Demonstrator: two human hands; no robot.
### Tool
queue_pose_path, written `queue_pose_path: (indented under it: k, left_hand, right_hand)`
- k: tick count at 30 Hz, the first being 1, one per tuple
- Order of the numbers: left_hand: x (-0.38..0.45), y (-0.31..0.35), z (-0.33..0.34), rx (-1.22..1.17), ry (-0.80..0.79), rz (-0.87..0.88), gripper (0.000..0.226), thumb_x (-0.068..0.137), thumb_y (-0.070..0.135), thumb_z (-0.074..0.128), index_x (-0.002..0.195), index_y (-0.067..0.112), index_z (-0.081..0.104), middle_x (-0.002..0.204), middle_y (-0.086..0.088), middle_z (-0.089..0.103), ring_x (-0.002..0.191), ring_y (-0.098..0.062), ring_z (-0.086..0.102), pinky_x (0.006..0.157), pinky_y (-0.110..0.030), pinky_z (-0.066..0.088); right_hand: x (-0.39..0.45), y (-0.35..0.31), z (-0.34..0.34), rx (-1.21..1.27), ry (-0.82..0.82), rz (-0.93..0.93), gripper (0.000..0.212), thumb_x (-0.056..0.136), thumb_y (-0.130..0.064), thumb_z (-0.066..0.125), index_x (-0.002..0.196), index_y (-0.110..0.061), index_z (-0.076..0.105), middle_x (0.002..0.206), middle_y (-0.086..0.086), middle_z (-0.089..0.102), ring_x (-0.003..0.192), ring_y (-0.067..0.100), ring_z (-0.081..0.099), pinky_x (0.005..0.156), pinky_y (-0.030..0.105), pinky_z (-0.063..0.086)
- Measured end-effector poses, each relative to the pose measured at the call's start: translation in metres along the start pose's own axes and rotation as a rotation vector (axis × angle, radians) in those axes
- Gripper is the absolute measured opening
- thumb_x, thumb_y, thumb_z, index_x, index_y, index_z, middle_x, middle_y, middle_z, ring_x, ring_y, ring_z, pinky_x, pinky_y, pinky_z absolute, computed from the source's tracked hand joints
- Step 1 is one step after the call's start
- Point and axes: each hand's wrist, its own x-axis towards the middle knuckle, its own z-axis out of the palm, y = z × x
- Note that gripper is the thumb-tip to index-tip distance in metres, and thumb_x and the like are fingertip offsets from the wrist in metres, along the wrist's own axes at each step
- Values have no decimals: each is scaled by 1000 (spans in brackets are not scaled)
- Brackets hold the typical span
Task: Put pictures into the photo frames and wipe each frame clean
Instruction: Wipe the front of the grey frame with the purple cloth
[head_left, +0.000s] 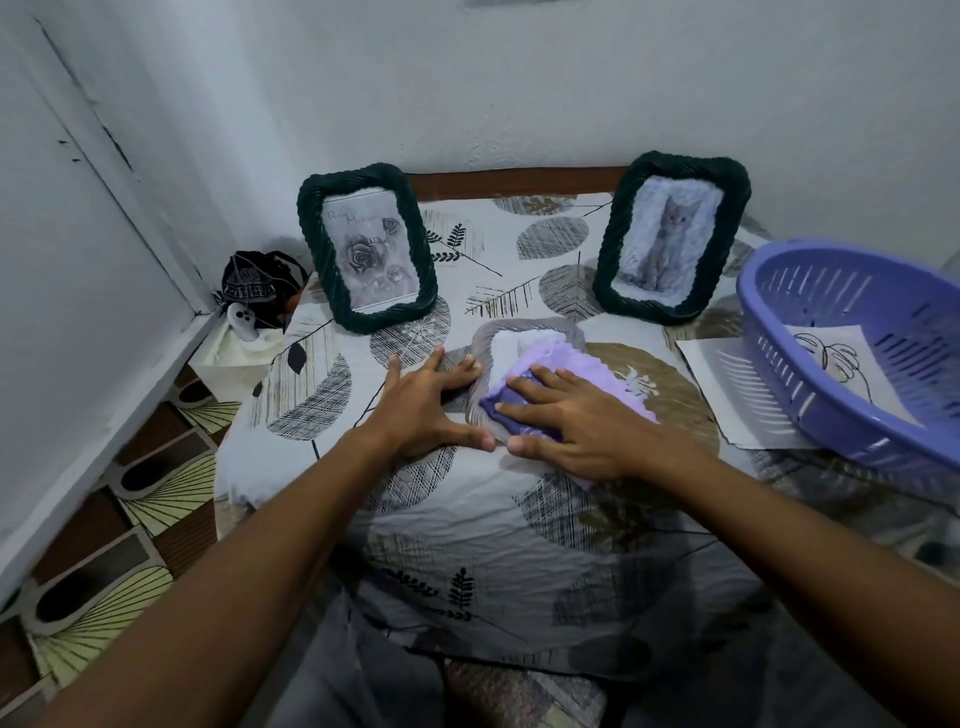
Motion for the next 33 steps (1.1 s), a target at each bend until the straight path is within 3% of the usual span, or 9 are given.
queue_pose_path:
  k: [6, 10, 13, 17, 21, 27, 33]
  left_hand:
    - [-1, 0, 1, 10, 9, 4, 131, 32, 95, 46, 145, 30, 36, 152, 13, 31, 147, -12, 7, 114, -59, -4]
    - [-1, 3, -1, 15, 10, -5, 125, 35, 89, 49, 145, 30, 37, 153, 10, 31, 147, -13, 9, 115, -58, -3]
    - [-1, 2, -1, 19, 2, 3, 136, 28, 98, 43, 145, 30, 37, 153, 12, 31, 147, -13, 9, 115, -58, -3]
    - [1, -1, 1, 28, 9, 2, 138, 27, 103, 34, 145, 31, 36, 153, 10, 31, 147, -14, 10, 115, -58, -3]
    - [0, 1, -1, 26, 4, -1, 140, 25, 103, 34, 145, 31, 37, 152, 13, 31, 147, -13, 9, 115, -58, -2]
    - [-1, 2, 0, 19, 12, -1, 140, 26, 103, 35, 145, 30, 37, 153, 11, 32, 147, -13, 9, 115, -58, -4]
    - [-2, 1, -1, 21, 3, -1, 137, 27, 102, 38, 145, 32, 37, 152, 15, 31, 147, -11, 10, 115, -58, -3]
  right_hand:
    - [0, 1, -10, 56, 22, -28, 57, 94, -56, 36, 137, -23, 53, 153, 6, 35, 145, 26, 21, 110, 25, 15]
    - [3, -1, -3, 63, 15, -6, 62, 90, -62, 32, 142, -30, 45, 158, 3, 24, 147, 23, 13, 114, 28, 10]
    - [0, 4, -10, 132, 20, -2, 60, 89, -61, 35, 136, -28, 53, 154, 3, 34, 145, 23, 20, 113, 25, 16]
    - [6, 0, -5, 52, 6, -13, 69, 86, -68, 27, 140, -31, 48, 156, 2, 29, 146, 26, 18, 117, 36, 20]
    - [-1, 5, -14, 110, 15, -35, 55, 92, -58, 38, 135, -28, 55, 151, 0, 39, 144, 22, 23, 110, 27, 21]
    - [5, 3, -3, 12, -33, -6, 80, 80, -75, 19, 144, -31, 40, 159, 3, 21, 147, 27, 13, 118, 40, 18]
    - [-12, 15, -18, 35, 2, -54, 50, 94, -55, 40, 133, -29, 57, 151, 0, 40, 143, 19, 25, 107, 21, 21]
